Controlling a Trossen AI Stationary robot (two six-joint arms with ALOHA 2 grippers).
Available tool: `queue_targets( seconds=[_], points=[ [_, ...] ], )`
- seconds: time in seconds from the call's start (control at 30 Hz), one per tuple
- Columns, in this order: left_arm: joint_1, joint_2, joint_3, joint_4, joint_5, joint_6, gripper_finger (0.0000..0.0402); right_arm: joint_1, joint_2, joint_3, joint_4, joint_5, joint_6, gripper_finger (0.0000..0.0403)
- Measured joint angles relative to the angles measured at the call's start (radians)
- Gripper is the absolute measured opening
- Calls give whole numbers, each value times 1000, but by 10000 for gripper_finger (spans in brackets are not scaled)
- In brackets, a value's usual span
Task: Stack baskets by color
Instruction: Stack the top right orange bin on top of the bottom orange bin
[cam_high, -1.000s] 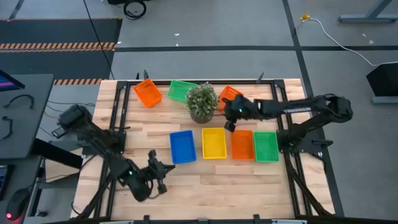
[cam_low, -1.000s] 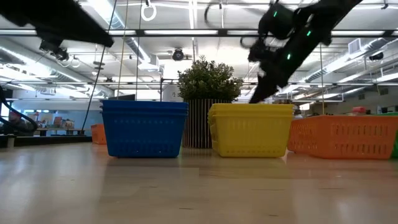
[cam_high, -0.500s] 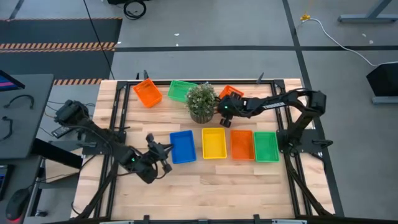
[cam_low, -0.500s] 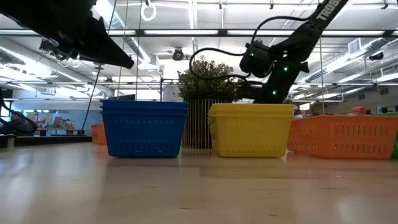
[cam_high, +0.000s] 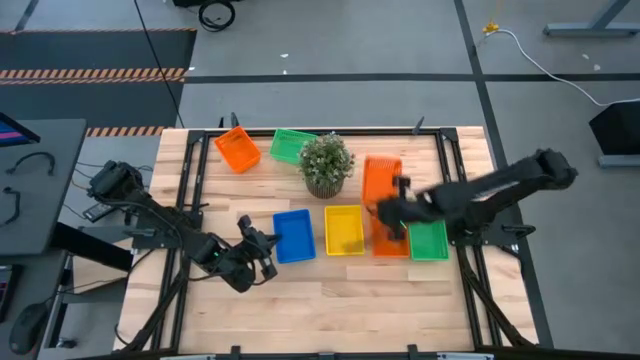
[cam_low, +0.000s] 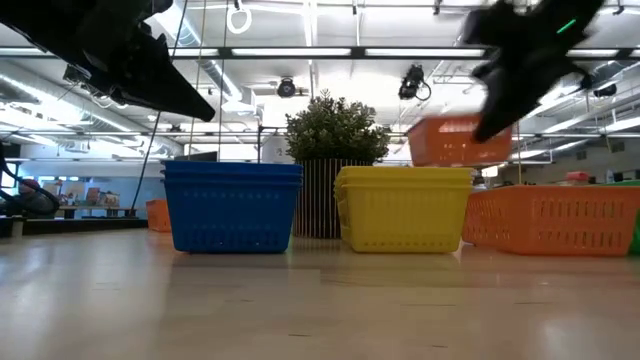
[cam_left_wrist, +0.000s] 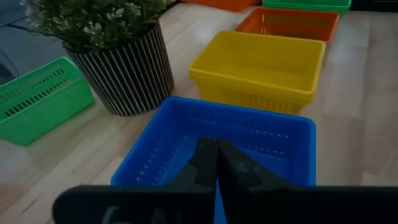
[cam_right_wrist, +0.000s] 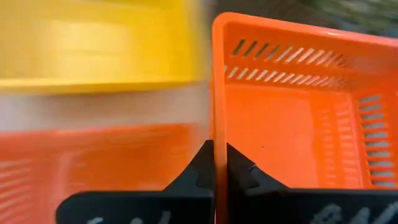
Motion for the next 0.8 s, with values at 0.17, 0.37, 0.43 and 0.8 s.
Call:
queue_targets(
  seconds=[0.17,0.37,0.43,0.8],
  points=[
    [9,0,0,1,-23,1,13,335,-13,0,2,-36,249,3],
    [28,0,0,2,-26,3,7,479,99,0,-1,-3,442,2],
    [34,0,0,3,-26,3,12,481,131,0,-6,-13,469,3],
    [33,0,0,3,-26,-22,11,456,162,0,-6,36,481,7]
  ],
)
